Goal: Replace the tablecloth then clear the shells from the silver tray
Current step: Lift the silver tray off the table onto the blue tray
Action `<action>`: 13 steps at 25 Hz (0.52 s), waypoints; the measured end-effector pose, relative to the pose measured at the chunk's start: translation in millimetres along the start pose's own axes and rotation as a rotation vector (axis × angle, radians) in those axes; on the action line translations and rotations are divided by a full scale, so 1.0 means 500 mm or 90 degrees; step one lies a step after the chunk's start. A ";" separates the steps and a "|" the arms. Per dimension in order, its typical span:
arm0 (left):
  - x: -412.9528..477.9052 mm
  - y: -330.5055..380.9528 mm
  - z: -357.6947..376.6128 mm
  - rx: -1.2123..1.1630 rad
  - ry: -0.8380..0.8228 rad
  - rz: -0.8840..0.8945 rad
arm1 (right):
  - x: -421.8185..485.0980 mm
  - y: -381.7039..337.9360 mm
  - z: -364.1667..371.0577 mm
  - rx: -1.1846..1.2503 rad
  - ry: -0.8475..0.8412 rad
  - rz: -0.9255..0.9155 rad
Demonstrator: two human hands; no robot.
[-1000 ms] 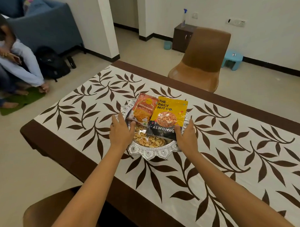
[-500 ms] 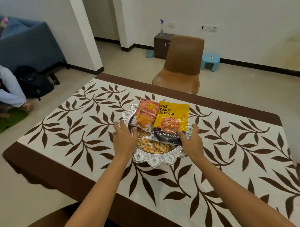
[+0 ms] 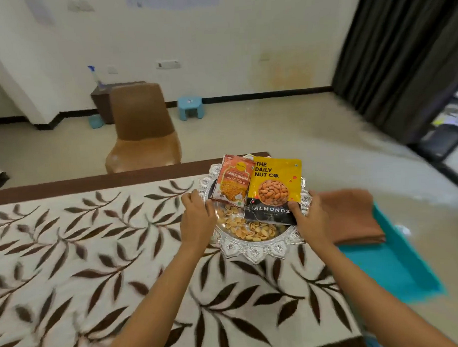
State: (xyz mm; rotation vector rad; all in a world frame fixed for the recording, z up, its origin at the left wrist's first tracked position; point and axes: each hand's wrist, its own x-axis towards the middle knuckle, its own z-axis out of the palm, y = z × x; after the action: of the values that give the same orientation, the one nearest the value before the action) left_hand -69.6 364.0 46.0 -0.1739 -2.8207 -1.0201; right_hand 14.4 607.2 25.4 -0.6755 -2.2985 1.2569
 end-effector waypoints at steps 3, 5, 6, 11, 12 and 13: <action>-0.005 0.143 0.131 -0.044 -0.078 0.085 | 0.034 0.102 -0.164 -0.006 0.058 0.022; -0.024 0.237 0.218 -0.054 -0.136 0.126 | 0.045 0.176 -0.261 -0.029 0.111 0.060; -0.038 0.287 0.262 -0.059 -0.167 0.140 | 0.048 0.213 -0.312 -0.041 0.130 0.092; -0.101 0.458 0.479 -0.125 -0.272 0.158 | 0.062 0.425 -0.496 -0.123 0.165 0.169; -0.110 0.471 0.525 -0.120 -0.294 0.152 | 0.064 0.466 -0.518 -0.130 0.152 0.183; -0.119 0.479 0.579 -0.118 -0.323 0.134 | 0.069 0.519 -0.539 -0.140 0.142 0.194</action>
State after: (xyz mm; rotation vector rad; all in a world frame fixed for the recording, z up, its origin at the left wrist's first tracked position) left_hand 0.5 729.3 -34.0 -0.8417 -3.0318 -1.3409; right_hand 197.4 924.3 -59.0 -1.2163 -2.2221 0.9967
